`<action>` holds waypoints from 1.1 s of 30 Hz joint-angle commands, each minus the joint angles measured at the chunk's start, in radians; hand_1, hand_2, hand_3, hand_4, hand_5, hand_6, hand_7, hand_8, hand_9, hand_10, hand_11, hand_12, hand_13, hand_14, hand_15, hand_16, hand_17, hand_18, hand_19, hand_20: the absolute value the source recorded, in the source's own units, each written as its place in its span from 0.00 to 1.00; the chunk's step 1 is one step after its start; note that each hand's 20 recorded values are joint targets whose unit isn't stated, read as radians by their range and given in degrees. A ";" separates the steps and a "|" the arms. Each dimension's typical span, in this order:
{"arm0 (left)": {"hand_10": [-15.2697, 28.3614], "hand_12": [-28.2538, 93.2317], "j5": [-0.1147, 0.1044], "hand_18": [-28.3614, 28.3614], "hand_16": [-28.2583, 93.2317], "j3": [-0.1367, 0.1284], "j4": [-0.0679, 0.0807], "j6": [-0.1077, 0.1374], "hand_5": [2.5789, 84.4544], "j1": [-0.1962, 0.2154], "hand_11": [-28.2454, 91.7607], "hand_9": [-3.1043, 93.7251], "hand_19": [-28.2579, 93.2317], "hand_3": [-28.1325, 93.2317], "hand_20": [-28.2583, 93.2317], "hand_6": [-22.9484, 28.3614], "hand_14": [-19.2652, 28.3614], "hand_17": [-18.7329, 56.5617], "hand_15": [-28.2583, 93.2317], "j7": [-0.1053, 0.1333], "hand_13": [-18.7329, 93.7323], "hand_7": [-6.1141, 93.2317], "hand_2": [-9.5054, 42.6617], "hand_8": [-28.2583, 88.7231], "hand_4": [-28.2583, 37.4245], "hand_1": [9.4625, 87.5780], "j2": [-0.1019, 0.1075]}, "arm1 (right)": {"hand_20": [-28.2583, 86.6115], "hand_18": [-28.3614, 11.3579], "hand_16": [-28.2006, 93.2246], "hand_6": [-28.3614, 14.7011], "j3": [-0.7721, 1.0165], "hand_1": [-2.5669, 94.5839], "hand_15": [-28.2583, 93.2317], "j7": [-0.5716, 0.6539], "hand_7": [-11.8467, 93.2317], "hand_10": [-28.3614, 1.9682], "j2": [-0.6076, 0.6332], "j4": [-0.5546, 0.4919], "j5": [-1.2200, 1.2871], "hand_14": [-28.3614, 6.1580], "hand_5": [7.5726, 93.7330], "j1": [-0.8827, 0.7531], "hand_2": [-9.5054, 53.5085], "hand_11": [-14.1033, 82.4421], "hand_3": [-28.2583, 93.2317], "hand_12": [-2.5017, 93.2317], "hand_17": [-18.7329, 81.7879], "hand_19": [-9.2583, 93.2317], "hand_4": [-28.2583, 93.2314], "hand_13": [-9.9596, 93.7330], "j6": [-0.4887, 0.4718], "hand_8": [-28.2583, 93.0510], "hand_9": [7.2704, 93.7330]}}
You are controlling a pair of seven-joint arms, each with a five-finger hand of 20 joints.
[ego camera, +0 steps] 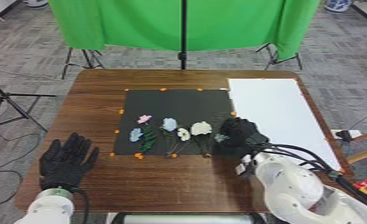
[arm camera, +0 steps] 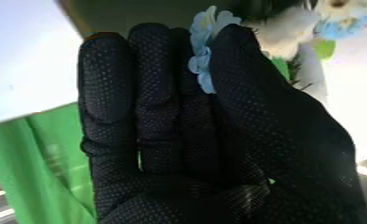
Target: Arrange flowers
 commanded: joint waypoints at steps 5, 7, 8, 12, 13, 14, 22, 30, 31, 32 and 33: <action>0.69 0.33 -0.015 0.77 0.18 0.003 0.018 0.046 0.55 0.032 0.55 0.48 0.60 0.86 0.40 0.59 0.72 0.21 0.71 0.008 0.48 0.38 0.37 0.12 0.00 0.31 -0.009 | 0.47 0.32 0.53 0.56 0.078 0.64 0.60 0.056 0.28 0.41 -0.036 -0.007 -0.036 0.61 0.62 -0.039 0.00 0.35 0.79 0.31 0.64 0.81 0.00 0.68 -0.079 0.18 0.66; 0.69 0.33 -0.020 0.77 0.18 -0.001 0.017 0.051 0.55 0.035 0.55 0.48 0.60 0.86 0.40 0.59 0.72 0.21 0.71 0.010 0.48 0.38 0.36 0.12 0.00 0.32 -0.010 | 0.49 0.28 0.52 0.53 0.091 0.64 0.61 0.056 0.27 0.36 -0.038 -0.011 -0.031 0.58 0.59 -0.051 0.00 0.36 0.79 0.25 0.62 0.86 0.00 0.66 -0.093 0.15 0.61; 0.69 0.33 -0.020 0.77 0.18 -0.001 0.018 0.050 0.56 0.035 0.55 0.48 0.60 0.86 0.40 0.59 0.72 0.21 0.71 0.010 0.48 0.38 0.37 0.12 0.00 0.32 -0.010 | 0.49 0.27 0.52 0.53 0.092 0.63 0.61 0.056 0.27 0.34 -0.038 -0.012 -0.032 0.58 0.58 -0.054 0.00 0.35 0.79 0.24 0.62 0.87 0.00 0.65 -0.092 0.15 0.59; 0.69 0.33 -0.027 0.77 0.18 -0.002 0.015 0.049 0.56 0.043 0.55 0.49 0.60 0.86 0.40 0.59 0.72 0.21 0.71 0.009 0.49 0.38 0.37 0.11 0.00 0.32 -0.013 | 0.50 0.25 0.50 0.52 0.090 0.62 0.62 0.050 0.27 0.32 -0.039 -0.018 -0.034 0.55 0.54 -0.059 0.00 0.34 0.80 0.23 0.61 0.89 0.00 0.65 -0.090 0.15 0.57; 0.69 0.33 -0.030 0.77 0.18 -0.001 0.015 0.046 0.56 0.044 0.55 0.49 0.60 0.86 0.40 0.59 0.72 0.21 0.71 0.010 0.49 0.38 0.37 0.11 0.00 0.32 -0.013 | 0.50 0.25 0.50 0.51 0.088 0.61 0.63 0.051 0.26 0.32 -0.040 -0.019 -0.033 0.54 0.54 -0.056 0.00 0.34 0.80 0.23 0.61 0.89 0.00 0.65 -0.094 0.15 0.57; 0.69 0.33 -0.031 0.77 0.18 -0.001 0.016 0.046 0.56 0.044 0.56 0.49 0.60 0.86 0.40 0.59 0.72 0.21 0.71 0.008 0.49 0.38 0.37 0.11 0.00 0.32 -0.013 | 0.50 0.25 0.49 0.51 0.087 0.60 0.63 0.050 0.26 0.32 -0.043 -0.018 -0.031 0.53 0.54 -0.054 0.00 0.34 0.80 0.23 0.61 0.89 0.00 0.65 -0.098 0.15 0.57; 0.69 0.34 -0.032 0.77 0.18 0.000 0.015 0.048 0.56 0.044 0.55 0.49 0.60 0.86 0.40 0.59 0.72 0.21 0.71 0.010 0.49 0.38 0.39 0.11 0.00 0.31 -0.010 | 0.50 0.24 0.46 0.50 0.071 0.55 0.65 0.061 0.26 0.31 -0.054 -0.018 -0.017 0.46 0.53 -0.041 0.00 0.34 0.83 0.23 0.61 0.90 0.00 0.65 -0.081 0.15 0.56; 0.69 0.34 -0.031 0.77 0.18 0.007 0.023 0.055 0.56 0.035 0.55 0.49 0.60 0.86 0.40 0.59 0.72 0.21 0.71 0.006 0.49 0.38 0.40 0.11 0.00 0.30 -0.013 | 0.50 0.23 0.41 0.49 0.066 0.53 0.67 0.066 0.25 0.30 -0.074 -0.013 -0.012 0.42 0.52 -0.029 0.00 0.33 0.84 0.22 0.61 0.91 0.00 0.64 -0.077 0.15 0.54; 0.69 0.34 -0.037 0.77 0.18 0.009 0.024 0.051 0.56 0.035 0.55 0.49 0.60 0.86 0.40 0.59 0.72 0.21 0.71 0.012 0.49 0.38 0.40 0.11 0.00 0.30 -0.008 | 0.50 0.23 0.41 0.49 0.077 0.53 0.67 0.064 0.25 0.30 -0.074 -0.018 -0.015 0.42 0.51 -0.036 0.00 0.33 0.84 0.22 0.61 0.91 0.00 0.64 -0.077 0.16 0.54; 0.69 0.34 -0.032 0.77 0.18 0.007 0.023 0.049 0.56 0.036 0.55 0.49 0.60 0.86 0.40 0.59 0.72 0.21 0.71 0.012 0.49 0.38 0.40 0.11 0.00 0.30 -0.008 | 0.49 0.23 0.41 0.48 0.084 0.52 0.67 0.069 0.25 0.29 -0.073 -0.023 -0.014 0.42 0.51 -0.040 0.00 0.32 0.83 0.22 0.60 0.90 0.00 0.63 -0.071 0.16 0.53; 0.69 0.34 -0.023 0.77 0.18 0.006 0.023 0.050 0.56 0.035 0.55 0.49 0.60 0.86 0.40 0.59 0.72 0.21 0.71 0.010 0.49 0.38 0.41 0.11 0.00 0.30 -0.010 | 0.49 0.22 0.40 0.48 0.093 0.51 0.67 0.075 0.25 0.27 -0.072 -0.029 -0.018 0.40 0.49 -0.045 0.00 0.31 0.83 0.22 0.60 0.89 0.00 0.62 -0.068 0.16 0.52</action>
